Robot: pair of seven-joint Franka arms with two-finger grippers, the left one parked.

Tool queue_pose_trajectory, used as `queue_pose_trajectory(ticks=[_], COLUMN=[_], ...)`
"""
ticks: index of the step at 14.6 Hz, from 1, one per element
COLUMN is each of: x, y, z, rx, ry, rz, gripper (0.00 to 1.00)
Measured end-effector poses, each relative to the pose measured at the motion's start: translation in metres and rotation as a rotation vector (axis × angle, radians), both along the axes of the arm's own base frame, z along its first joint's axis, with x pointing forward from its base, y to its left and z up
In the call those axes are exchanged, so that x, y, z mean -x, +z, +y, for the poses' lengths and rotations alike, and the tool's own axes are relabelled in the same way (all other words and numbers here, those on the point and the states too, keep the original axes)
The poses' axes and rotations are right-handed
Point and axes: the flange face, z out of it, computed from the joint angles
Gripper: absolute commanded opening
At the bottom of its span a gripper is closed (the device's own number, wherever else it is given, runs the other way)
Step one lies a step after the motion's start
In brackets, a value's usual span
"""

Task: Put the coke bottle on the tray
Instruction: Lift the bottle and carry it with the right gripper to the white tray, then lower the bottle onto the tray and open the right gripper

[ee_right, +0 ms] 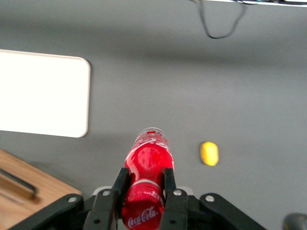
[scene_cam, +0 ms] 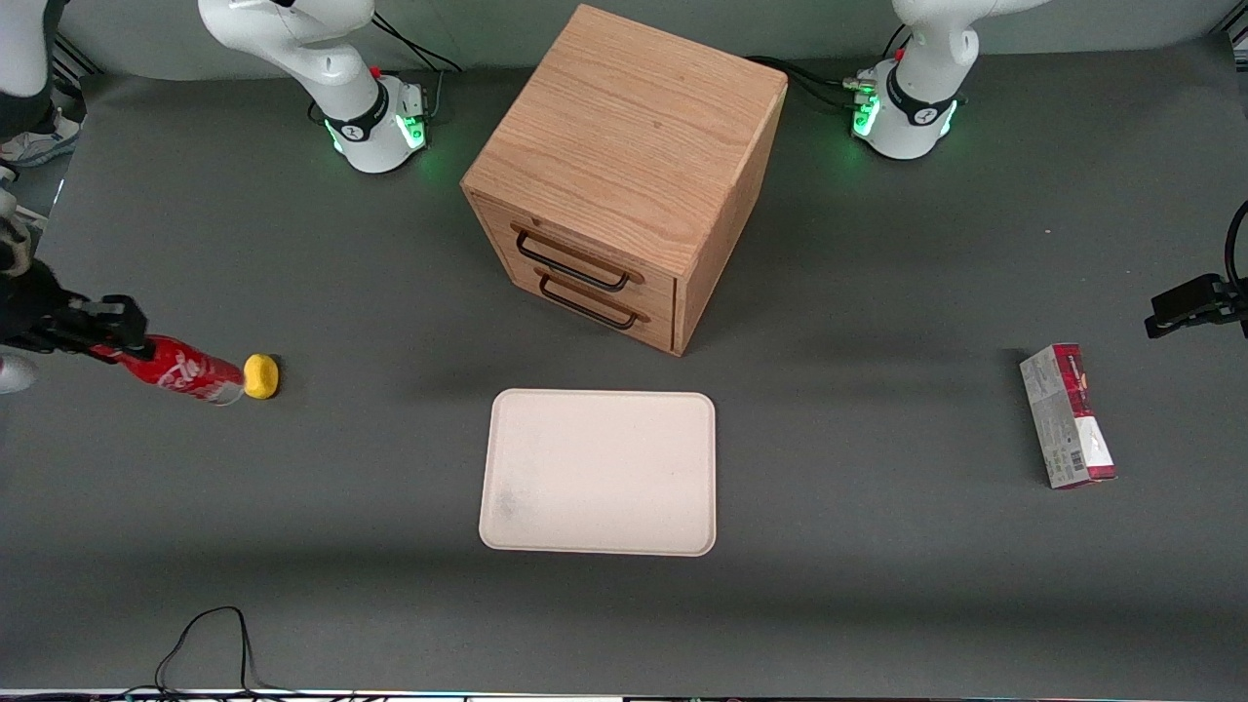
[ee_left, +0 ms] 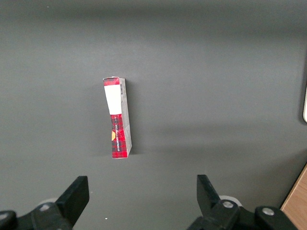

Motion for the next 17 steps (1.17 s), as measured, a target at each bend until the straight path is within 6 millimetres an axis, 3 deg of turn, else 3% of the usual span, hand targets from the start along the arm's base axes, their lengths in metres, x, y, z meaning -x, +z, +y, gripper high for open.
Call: queue_pose_trajectory(ticks=[2, 5, 7, 10, 13, 15, 17], x=[-0.002, -0.017, -0.033, -0.057, -0.071, -0.080, -0.085], y=[-0.006, -0.038, -0.076, -0.156, -0.240, -0.288, -0.323], z=[0.055, 0.130, 0.169, 0.220, 0.251, 0.257, 0.257], rx=[-0.043, -0.096, -0.100, -0.084, -0.041, -0.022, -0.004], ry=[-0.031, -0.085, -0.103, -0.104, -0.080, -0.064, -0.051], rz=[-0.012, -0.043, -0.068, -0.090, -0.094, -0.095, -0.101], gripper=[0.00, 0.00, 0.00, 0.00, 0.00, 0.00, 0.00])
